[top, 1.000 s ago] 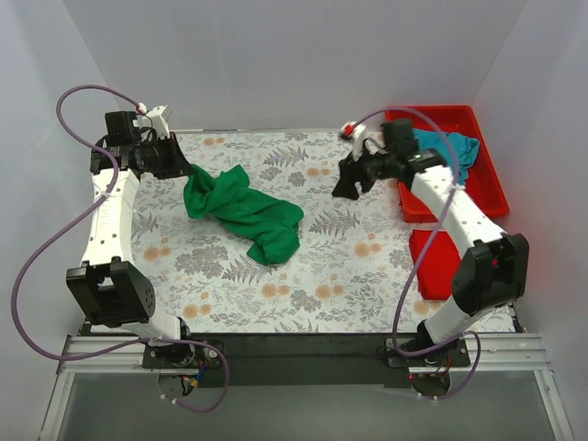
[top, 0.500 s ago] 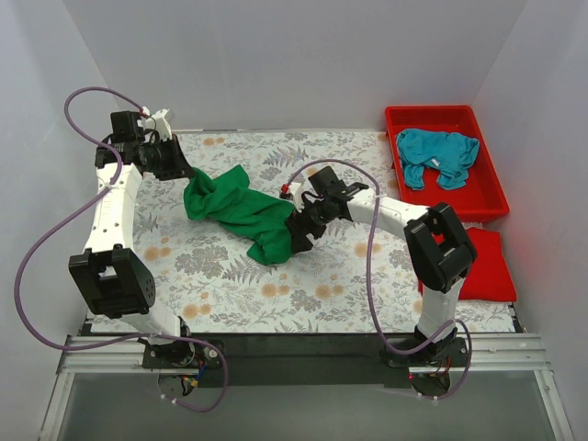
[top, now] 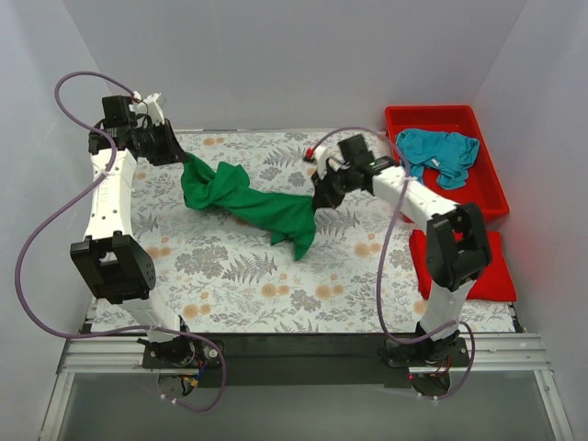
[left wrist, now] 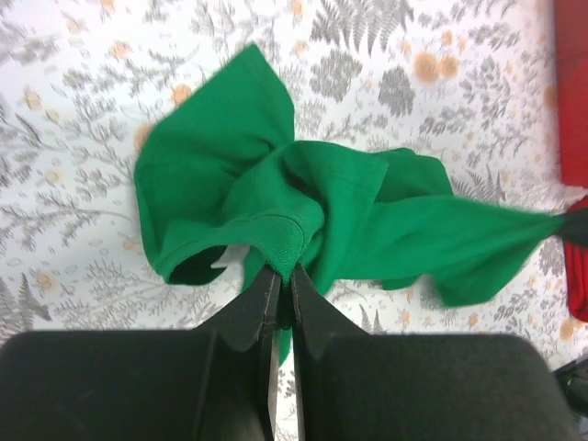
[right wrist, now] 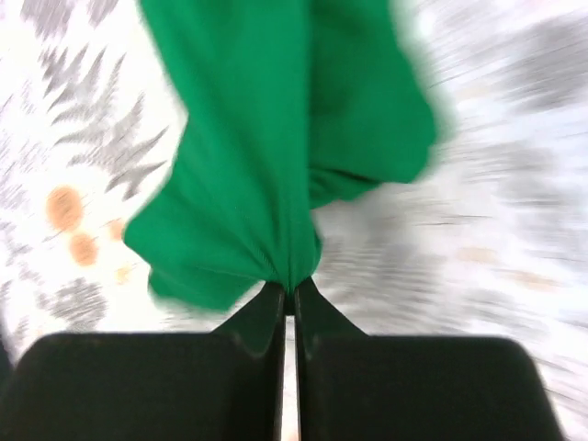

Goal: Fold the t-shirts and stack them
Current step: Flatten the tshirt out

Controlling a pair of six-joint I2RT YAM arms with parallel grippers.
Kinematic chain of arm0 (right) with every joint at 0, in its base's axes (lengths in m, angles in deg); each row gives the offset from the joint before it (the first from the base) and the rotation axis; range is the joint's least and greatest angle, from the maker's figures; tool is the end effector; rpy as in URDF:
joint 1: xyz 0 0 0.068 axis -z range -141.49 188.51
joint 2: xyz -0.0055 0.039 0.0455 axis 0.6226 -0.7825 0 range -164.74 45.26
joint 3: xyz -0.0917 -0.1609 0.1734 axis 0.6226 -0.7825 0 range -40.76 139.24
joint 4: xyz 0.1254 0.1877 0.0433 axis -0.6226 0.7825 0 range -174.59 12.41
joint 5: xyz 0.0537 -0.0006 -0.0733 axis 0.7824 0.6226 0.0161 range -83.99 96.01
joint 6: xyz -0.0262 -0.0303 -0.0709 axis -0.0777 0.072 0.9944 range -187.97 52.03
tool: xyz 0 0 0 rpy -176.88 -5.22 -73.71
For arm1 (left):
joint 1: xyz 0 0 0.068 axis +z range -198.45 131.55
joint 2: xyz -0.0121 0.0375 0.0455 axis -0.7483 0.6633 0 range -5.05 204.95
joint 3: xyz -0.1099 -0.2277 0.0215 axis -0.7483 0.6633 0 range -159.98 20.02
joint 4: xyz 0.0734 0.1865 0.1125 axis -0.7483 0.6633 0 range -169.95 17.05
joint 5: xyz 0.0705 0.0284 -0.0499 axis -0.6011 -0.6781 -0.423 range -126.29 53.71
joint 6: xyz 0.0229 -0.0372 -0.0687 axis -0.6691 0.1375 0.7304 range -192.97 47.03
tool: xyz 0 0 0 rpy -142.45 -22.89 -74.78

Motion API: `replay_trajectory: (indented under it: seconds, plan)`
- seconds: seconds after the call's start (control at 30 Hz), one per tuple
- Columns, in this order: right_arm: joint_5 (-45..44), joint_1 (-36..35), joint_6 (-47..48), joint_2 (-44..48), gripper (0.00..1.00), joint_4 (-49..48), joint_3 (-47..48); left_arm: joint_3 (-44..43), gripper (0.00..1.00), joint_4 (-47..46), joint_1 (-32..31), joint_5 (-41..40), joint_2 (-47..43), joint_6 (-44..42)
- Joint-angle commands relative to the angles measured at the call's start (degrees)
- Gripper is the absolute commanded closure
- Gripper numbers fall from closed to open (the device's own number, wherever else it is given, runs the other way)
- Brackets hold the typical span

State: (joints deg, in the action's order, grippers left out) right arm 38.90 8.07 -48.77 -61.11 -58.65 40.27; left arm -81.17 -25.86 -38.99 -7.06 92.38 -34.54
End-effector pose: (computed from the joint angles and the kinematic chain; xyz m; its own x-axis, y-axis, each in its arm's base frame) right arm 0.3154 0.2299 0.2078 -0.3989 -0.5547 -0.7302 -0.8996 0.3912 0.1942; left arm 0.3457 0.0226 0.3251 -0.6968 -0.6659 -0.2665 -0.3434 0.6359 -0.6912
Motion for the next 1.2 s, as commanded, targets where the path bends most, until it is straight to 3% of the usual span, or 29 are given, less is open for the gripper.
replay_trajectory:
  seconds: [0.0,0.37,0.53,0.67,0.73,0.83,0.87,1.0,1.17]
  plan:
    - [-1.8,7.9,7.2,9.8,0.99,4.1,10.7,-6.2,1.0,0.3,1.1,3.0,-0.8,1.3]
    - [-23.9,9.9,19.6,21.7,0.99,2.8,20.2,-12.2,1.0,-4.6,1.1,2.6,-7.9,7.1]
    - [-32.4,10.7,24.4,23.2,0.99,-5.7,19.4,-8.3,1.0,-13.4,1.1,0.2,-12.8,9.6]
    - [-37.1,12.7,24.2,18.0,0.99,-14.7,20.8,-10.0,1.0,-20.5,1.1,0.6,-7.8,13.2]
    - [-39.3,13.5,23.7,14.7,0.99,-18.4,25.6,-17.3,1.0,-23.1,1.1,1.4,-0.6,15.3]
    - [-40.6,14.5,22.2,7.2,0.99,-19.0,34.6,-30.2,1.0,-23.5,1.1,2.7,10.4,18.5]
    - [-40.6,14.9,21.3,4.1,0.99,-19.0,41.5,-34.6,1.0,-24.9,1.1,2.6,11.8,18.9]
    - [-39.9,15.4,21.1,0.1,0.99,-19.4,53.3,-35.1,1.0,-37.1,1.6,0.1,11.3,21.0]
    - [-35.7,15.5,20.2,11.6,0.99,-24.3,43.5,-28.9,1.0,-45.3,2.5,0.7,2.7,20.4]
